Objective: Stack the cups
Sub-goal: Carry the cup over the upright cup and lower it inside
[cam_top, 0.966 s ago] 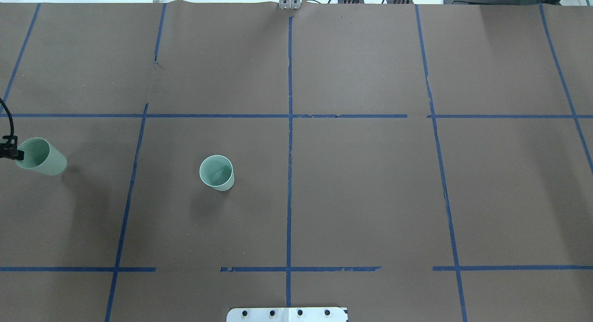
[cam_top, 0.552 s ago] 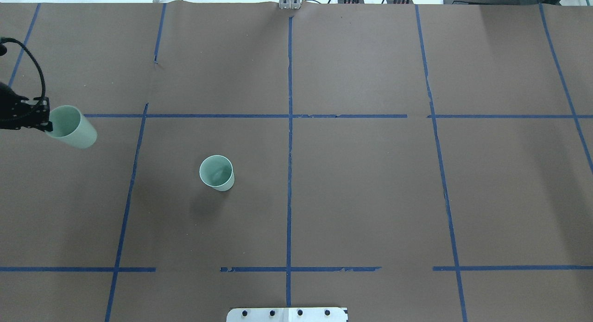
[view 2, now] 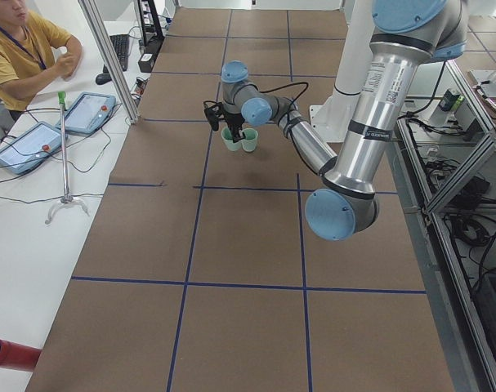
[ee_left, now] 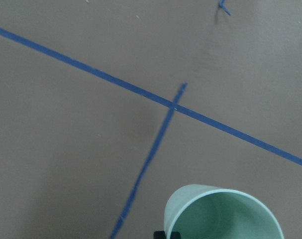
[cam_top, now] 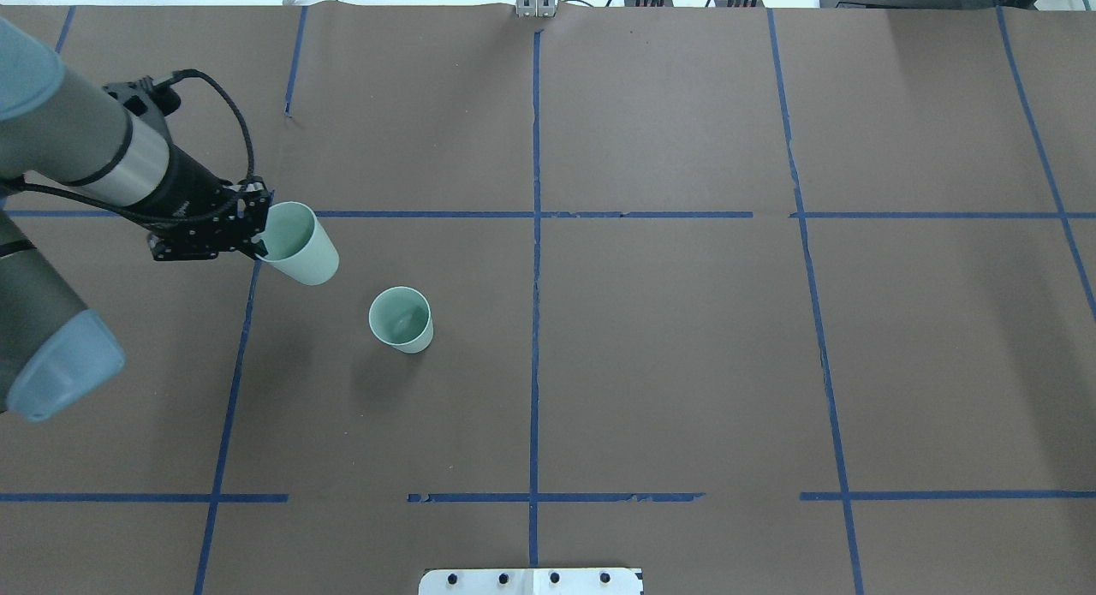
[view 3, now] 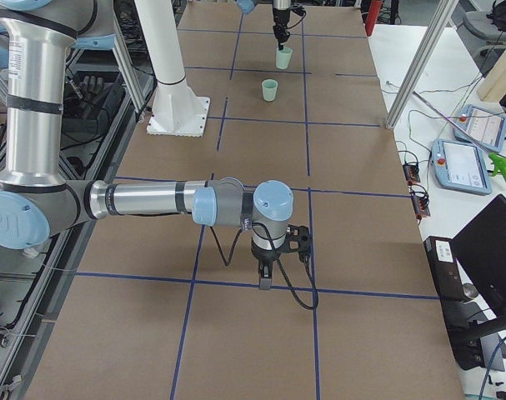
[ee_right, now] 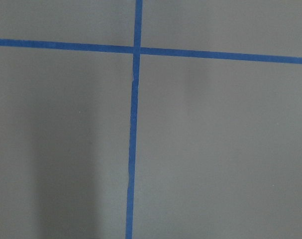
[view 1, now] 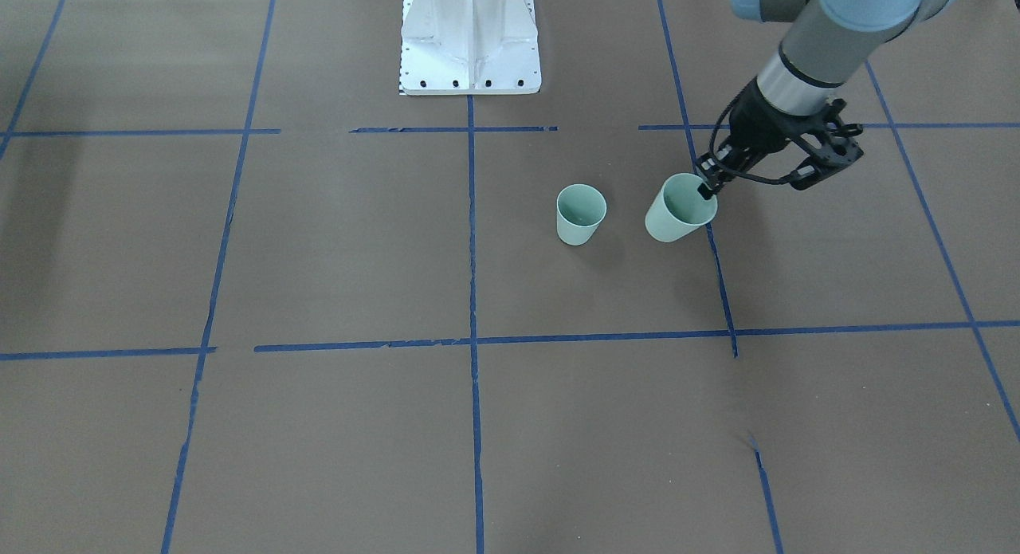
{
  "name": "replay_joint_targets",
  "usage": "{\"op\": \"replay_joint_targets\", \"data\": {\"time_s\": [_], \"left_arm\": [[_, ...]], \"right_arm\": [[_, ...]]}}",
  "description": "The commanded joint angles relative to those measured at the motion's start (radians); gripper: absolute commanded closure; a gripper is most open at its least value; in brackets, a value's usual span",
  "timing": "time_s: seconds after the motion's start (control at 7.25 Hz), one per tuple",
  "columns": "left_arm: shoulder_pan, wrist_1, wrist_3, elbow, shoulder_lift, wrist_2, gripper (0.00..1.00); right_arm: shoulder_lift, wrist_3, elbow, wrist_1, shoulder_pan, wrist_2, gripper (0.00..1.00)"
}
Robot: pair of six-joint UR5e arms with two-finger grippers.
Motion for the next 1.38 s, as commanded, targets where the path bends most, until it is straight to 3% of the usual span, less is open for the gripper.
{"op": "replay_joint_targets", "data": {"time_s": [0.0, 0.83, 0.97, 1.1, 1.24], "left_arm": [[0.124, 0.088, -0.142, 0.001, -0.084, 0.058, 1.00], [0.151, 0.090, -0.162, 0.006, -0.105, 0.068, 1.00], [0.151, 0.090, -0.164, 0.006, -0.107, 0.068, 0.64], [0.151, 0.089, -0.165, 0.006, -0.113, 0.068, 0.08], [0.151, 0.087, -0.170, 0.003, -0.118, 0.066, 0.00]], "right_arm": [[0.000, 0.000, 0.000, 0.000, -0.001, 0.000, 0.00], [0.000, 0.000, 0.000, 0.000, -0.001, 0.000, 0.00], [0.000, 0.000, 0.000, 0.000, 0.001, 0.000, 0.00], [0.000, 0.000, 0.000, 0.000, 0.001, 0.000, 0.00], [0.000, 0.000, 0.000, 0.000, -0.001, 0.000, 0.00]]}}
